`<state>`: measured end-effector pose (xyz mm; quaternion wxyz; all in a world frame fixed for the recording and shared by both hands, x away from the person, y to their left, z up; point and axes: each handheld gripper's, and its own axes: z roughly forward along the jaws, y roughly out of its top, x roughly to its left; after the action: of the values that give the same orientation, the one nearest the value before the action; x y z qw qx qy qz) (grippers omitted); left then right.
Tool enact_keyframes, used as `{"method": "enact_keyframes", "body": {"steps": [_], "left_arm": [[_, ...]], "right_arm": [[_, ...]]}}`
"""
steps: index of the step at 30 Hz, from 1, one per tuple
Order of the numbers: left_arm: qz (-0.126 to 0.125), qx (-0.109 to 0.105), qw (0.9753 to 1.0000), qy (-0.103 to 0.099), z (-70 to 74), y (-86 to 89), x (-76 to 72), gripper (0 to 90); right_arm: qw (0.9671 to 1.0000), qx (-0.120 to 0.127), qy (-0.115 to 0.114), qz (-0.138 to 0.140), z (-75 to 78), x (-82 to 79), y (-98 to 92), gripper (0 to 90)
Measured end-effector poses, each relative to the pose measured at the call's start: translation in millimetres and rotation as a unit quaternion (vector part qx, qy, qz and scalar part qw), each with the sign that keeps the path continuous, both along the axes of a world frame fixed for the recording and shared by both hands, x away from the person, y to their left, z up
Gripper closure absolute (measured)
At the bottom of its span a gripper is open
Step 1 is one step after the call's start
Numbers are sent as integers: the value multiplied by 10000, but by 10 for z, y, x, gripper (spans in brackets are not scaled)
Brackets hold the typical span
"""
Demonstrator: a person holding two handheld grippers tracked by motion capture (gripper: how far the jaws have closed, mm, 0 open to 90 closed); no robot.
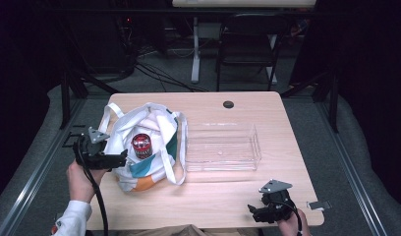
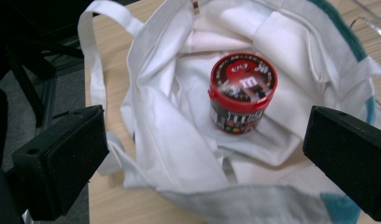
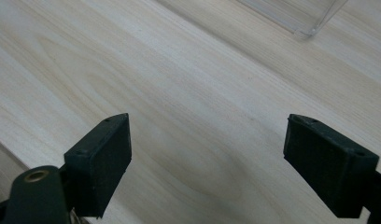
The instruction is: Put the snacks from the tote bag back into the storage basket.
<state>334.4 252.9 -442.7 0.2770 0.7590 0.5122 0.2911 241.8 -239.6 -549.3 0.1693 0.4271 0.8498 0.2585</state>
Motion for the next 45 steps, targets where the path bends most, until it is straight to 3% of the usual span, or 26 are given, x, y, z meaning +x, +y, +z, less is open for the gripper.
{"method": "enact_keyframes", "body": {"steps": [10, 16, 25, 31, 38, 45], "left_arm": [[-307, -40, 9991, 301, 4, -187, 286, 2], [-366, -111, 9982, 470, 15, -238, 482, 2], [-474, -168, 9947, 892, -112, -334, 732, 3], [-431, -106, 9935, 1051, -209, -343, 885, 2], [-526, -102, 9908, 1241, -292, -395, 968, 3], [-595, 83, 9889, 1360, -378, -461, 996, 13]], "right_arm": [[10000, 8, -4, 39, 6, 3, 27, 147], [10000, 46, 17, 39, -6, 19, 39, 147], [10000, 17, 33, 29, -14, 16, 40, 147], [10000, 7, 40, 22, -20, 18, 37, 147], [9999, -62, 59, 60, -23, 33, 65, 147], [10000, -47, 64, 46, -18, 15, 50, 147]]}}
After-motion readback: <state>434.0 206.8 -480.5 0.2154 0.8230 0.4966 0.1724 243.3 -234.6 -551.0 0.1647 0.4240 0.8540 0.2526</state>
